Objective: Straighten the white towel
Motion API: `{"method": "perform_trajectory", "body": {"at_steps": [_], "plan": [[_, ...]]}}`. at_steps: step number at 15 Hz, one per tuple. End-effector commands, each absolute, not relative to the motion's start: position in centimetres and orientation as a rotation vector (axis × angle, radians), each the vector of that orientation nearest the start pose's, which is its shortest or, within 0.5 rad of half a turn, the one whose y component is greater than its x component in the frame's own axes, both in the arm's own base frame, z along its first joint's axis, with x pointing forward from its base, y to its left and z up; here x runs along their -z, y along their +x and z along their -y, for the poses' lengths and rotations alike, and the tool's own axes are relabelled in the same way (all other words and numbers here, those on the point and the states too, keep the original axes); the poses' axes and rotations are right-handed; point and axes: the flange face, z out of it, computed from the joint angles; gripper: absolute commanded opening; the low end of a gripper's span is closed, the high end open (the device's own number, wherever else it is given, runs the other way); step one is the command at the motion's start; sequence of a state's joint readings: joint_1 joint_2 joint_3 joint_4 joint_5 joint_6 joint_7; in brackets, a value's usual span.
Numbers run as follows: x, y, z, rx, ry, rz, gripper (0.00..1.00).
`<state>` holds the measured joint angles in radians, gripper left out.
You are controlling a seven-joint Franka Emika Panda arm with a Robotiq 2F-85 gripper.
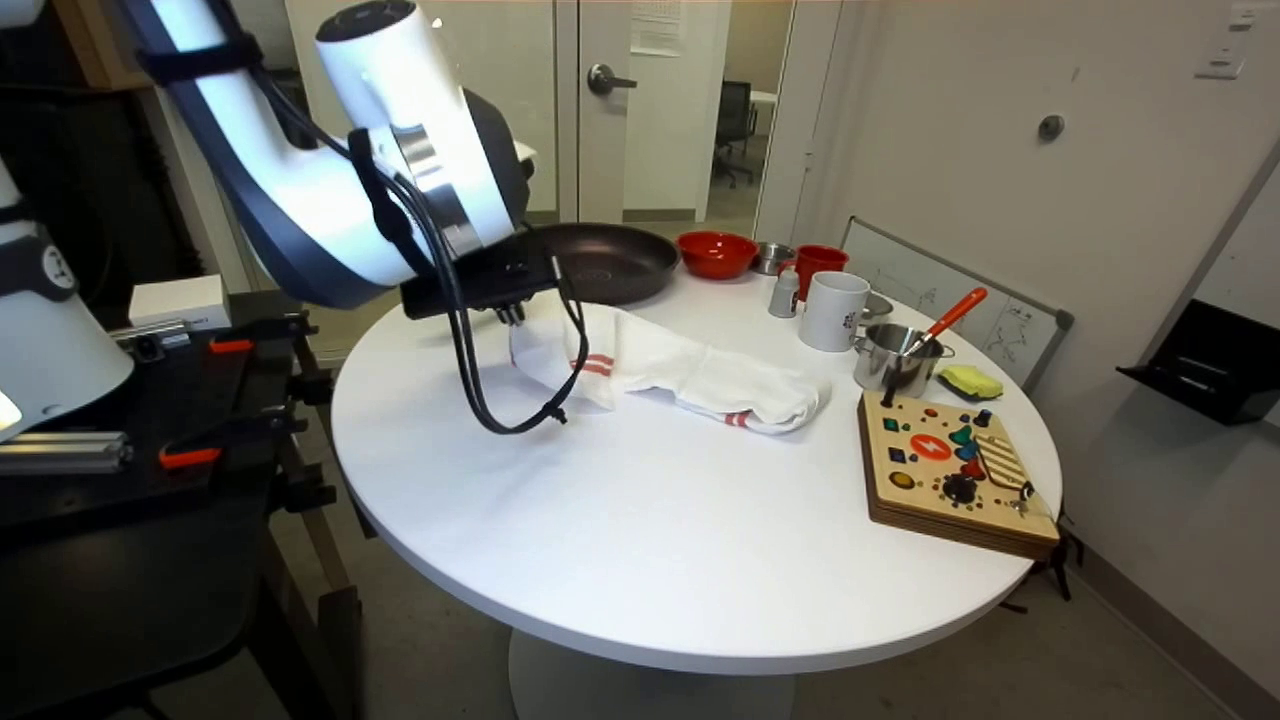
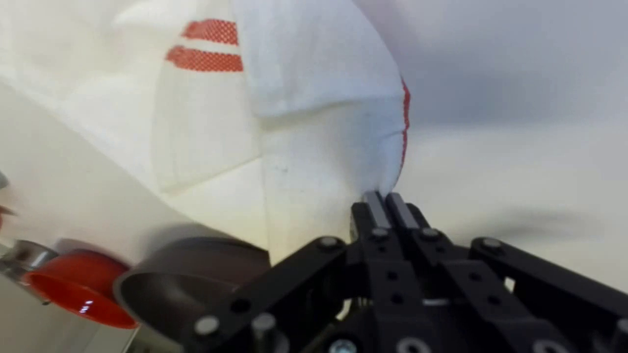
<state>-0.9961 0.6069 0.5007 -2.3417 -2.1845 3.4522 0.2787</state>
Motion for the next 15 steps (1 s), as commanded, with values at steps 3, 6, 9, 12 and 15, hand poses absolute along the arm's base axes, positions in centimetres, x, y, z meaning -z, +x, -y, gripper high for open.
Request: {"method": "perform_trajectory", "body": {"at_steps": [3,6,9,12,15], "plan": [[-11.1,33.5,2.8,0.630,-2.065,1.874,0.06],[-9.9,30.9,0.6,0.545,-1.981,1.873,0.06],[-9.6,29.7,-1.0,0.499,-1.962,1.845,0.31],[-9.7,30.7,-0.5,0.442,-2.131,1.662,0.50],[-9.5,31.5,-0.1,0.392,-2.272,1.491,0.72]]}}
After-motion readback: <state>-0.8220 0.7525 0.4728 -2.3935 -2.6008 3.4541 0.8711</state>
